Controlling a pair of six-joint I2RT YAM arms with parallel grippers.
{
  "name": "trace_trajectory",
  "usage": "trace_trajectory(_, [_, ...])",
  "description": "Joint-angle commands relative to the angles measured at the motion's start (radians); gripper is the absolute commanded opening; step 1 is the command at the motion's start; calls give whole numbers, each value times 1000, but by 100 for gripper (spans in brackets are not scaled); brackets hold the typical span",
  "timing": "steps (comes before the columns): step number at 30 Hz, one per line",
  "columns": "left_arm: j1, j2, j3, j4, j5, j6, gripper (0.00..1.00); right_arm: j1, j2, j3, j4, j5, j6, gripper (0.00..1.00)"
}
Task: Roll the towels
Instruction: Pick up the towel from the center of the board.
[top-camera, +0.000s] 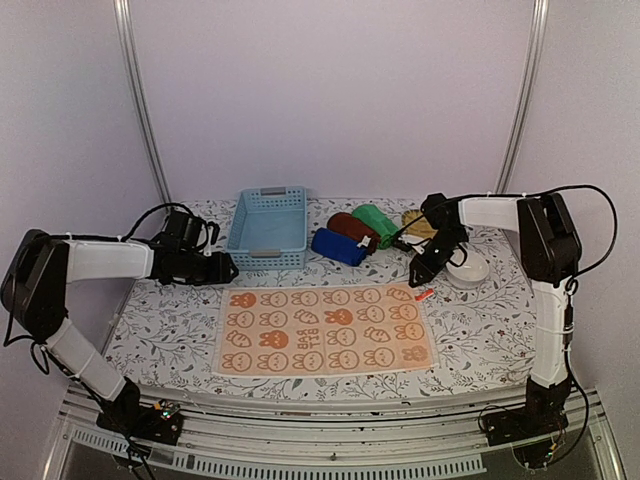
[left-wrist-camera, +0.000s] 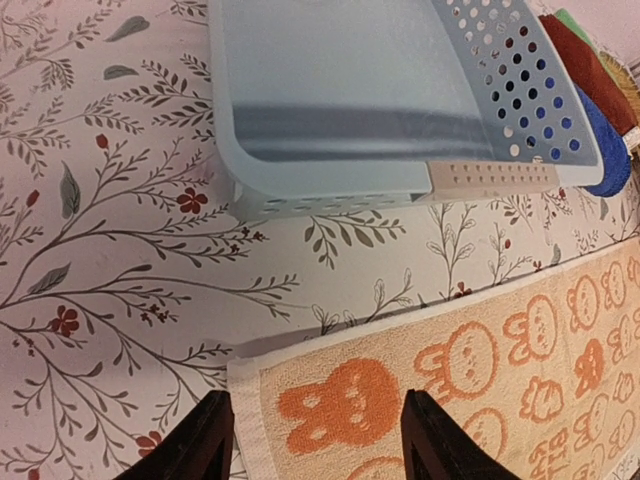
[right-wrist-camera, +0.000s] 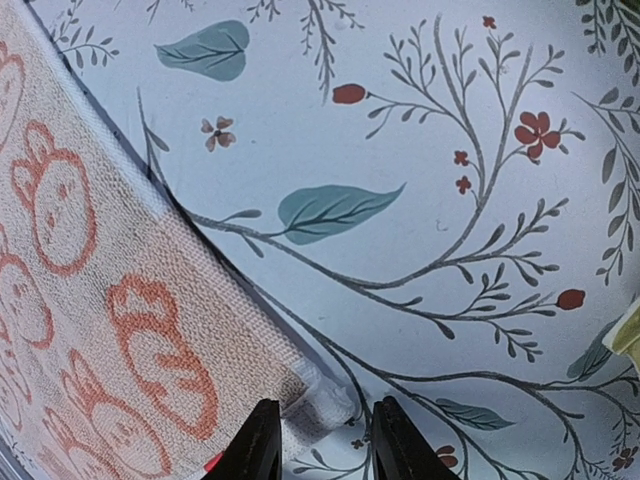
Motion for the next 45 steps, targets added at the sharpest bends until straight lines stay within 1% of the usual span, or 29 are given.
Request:
trace_trajectory(1, [7, 10, -4, 1, -4, -1, 59, 20, 31, 6, 6, 35, -8, 34])
trace_trajectory(6, [8, 12, 1, -2, -15, 1, 60, 34, 48, 3, 17, 63, -2, 29])
trace_trajectory(9, [8, 15, 1, -11, -42, -6, 60, 34, 48, 3, 20, 76, 8, 22])
trace_trajectory(11, [8, 18, 1, -14, -49, -7, 59, 34, 42, -3, 19, 84, 12, 20])
trace_trajectory(12, [9, 19, 1, -15, -51, -7, 59, 34, 36, -5, 21, 90, 13, 15])
trace_trajectory(13, [10, 20, 0, -14, -53, -7, 60, 34, 30, -6, 24, 96, 12, 13])
trace_trajectory(16, [13, 22, -5, 7, -43, -3, 65, 32, 13, -4, 45, 119, 13, 6])
trace_trajectory(18, [19, 22, -19, 39, -15, 2, 76, 32, -1, 0, 65, 133, 20, 4])
trace_trajectory(19, [24, 23, -24, 48, -6, 2, 78, 31, -8, -1, 76, 134, 22, 4])
trace_trajectory(20, [26, 27, -25, 51, -3, -2, 77, 32, -15, -3, 86, 125, 24, 3])
trace_trajectory(23, [39, 42, -24, 48, 4, -9, 72, 31, -29, -14, 111, 97, 29, 3])
trace_trajectory(26, [51, 57, -23, 38, 22, -17, 58, 31, -30, -13, 105, 89, 26, 3])
trace_trajectory(27, [55, 62, -21, 34, 23, -19, 56, 31, -30, -13, 106, 87, 25, 3])
trace_trajectory(34, [90, 122, -16, 44, 66, -33, 57, 31, -19, -11, 100, 67, 23, 3])
trace_trajectory(36, [96, 134, -23, 65, 83, -36, 56, 32, -18, -13, 100, 61, 23, 3])
trace_trajectory(39, [114, 154, -36, 113, 126, -43, 53, 31, -16, -14, 99, 55, 23, 3])
trace_trajectory(45, [130, 220, -27, 155, 179, -41, 42, 31, -14, -13, 97, 52, 24, 3])
